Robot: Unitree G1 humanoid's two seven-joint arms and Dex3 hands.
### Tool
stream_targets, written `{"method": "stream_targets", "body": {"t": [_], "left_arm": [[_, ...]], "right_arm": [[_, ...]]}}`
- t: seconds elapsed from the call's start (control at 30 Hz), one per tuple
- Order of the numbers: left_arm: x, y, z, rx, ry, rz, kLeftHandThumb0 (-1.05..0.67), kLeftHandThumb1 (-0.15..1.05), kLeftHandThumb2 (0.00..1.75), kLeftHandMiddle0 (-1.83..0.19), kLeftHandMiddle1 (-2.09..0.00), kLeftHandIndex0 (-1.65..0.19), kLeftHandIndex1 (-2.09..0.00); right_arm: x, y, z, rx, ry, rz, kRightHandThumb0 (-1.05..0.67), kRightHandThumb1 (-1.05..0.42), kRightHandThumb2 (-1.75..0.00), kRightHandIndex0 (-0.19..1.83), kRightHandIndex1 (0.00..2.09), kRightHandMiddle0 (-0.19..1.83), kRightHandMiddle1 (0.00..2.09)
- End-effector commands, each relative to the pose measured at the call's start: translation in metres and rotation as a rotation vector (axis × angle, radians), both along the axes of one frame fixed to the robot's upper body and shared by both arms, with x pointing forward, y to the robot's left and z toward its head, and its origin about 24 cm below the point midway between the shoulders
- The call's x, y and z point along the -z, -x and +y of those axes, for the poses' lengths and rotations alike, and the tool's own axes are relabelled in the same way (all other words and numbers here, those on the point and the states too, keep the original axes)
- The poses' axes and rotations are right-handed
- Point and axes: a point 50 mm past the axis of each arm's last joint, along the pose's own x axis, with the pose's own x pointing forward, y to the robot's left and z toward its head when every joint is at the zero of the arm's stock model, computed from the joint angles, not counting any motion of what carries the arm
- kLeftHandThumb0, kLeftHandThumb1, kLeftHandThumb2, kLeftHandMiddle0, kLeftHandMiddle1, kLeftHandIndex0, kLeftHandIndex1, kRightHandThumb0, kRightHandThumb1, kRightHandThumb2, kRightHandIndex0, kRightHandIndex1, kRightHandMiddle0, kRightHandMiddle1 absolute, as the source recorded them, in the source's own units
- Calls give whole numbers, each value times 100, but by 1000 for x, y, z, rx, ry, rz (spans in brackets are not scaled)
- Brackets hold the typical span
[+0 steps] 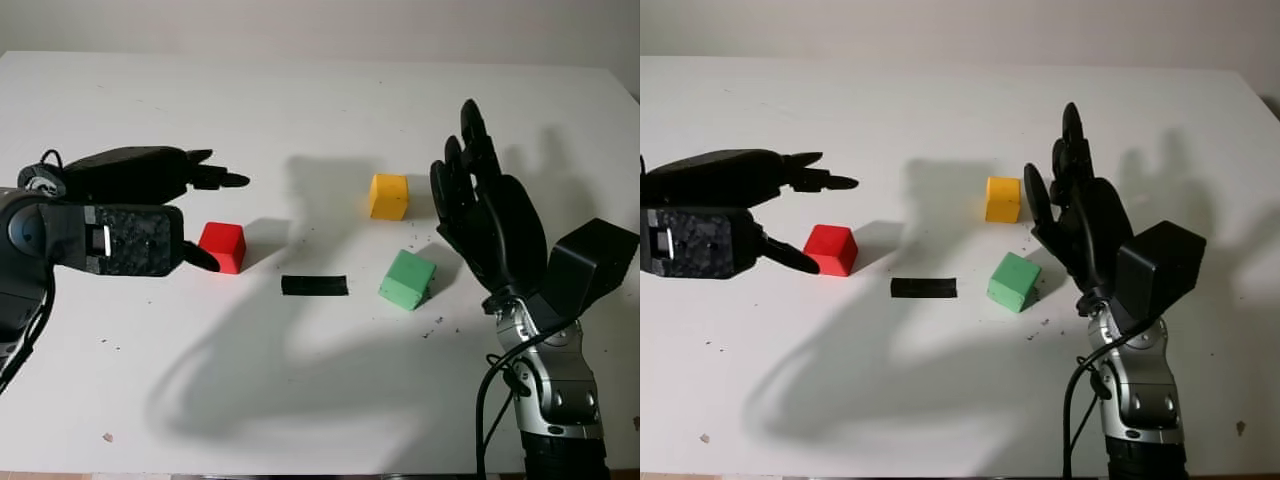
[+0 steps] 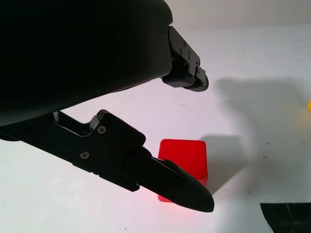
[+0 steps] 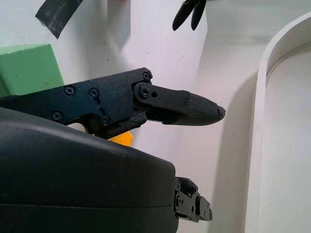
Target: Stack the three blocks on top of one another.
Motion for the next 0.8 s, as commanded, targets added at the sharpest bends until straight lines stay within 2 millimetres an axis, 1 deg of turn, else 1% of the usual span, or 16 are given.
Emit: {"method": "stream_targets", "body": {"t": [0.0,0.23,0.37,0.57,0.63,0.67,0.73,0.77], "left_arm": [[10,-1,-1,6,-10,9,-73,87,6,2,-5,-34,-7],[23,-1,-6,-7,-113,-45,-73,86,5,-4,-7,-44,-13],[29,1,-8,-19,-142,-65,-70,85,5,-8,-8,-52,-18],[35,5,-9,-21,-188,-68,-68,85,5,-15,-8,-54,-21],[36,6,-9,-21,-188,-61,-67,85,5,-17,-8,-58,-24],[37,6,-9,-23,-187,-57,-66,85,5,-19,-7,-55,-34],[38,6,-9,-25,-189,-53,-65,86,5,-20,-6,-37,-77],[38,6,-10,-23,-189,-53,-65,86,5,-21,-6,-32,-87]], "right_arm": [[-4,2,-1,4,13,-21,-56,-105,-57,-19,0,-19,0],[-4,2,-2,2,15,-15,-55,-105,-57,-19,0,-19,0],[-4,1,-2,-7,17,-26,-54,-105,-58,-19,0,-19,0],[-4,0,-1,-8,13,-26,-56,-105,-57,-19,0,-19,0],[-4,-1,-1,-12,11,-30,-56,-105,-57,-19,0,-19,0],[-5,0,-1,-14,12,-32,-56,-105,-57,-19,0,-19,0],[-5,-1,-1,-16,14,-35,-56,-105,-58,-19,0,-19,0],[-5,-1,-1,-13,16,-36,-56,-105,-59,-19,0,-19,0]]}}
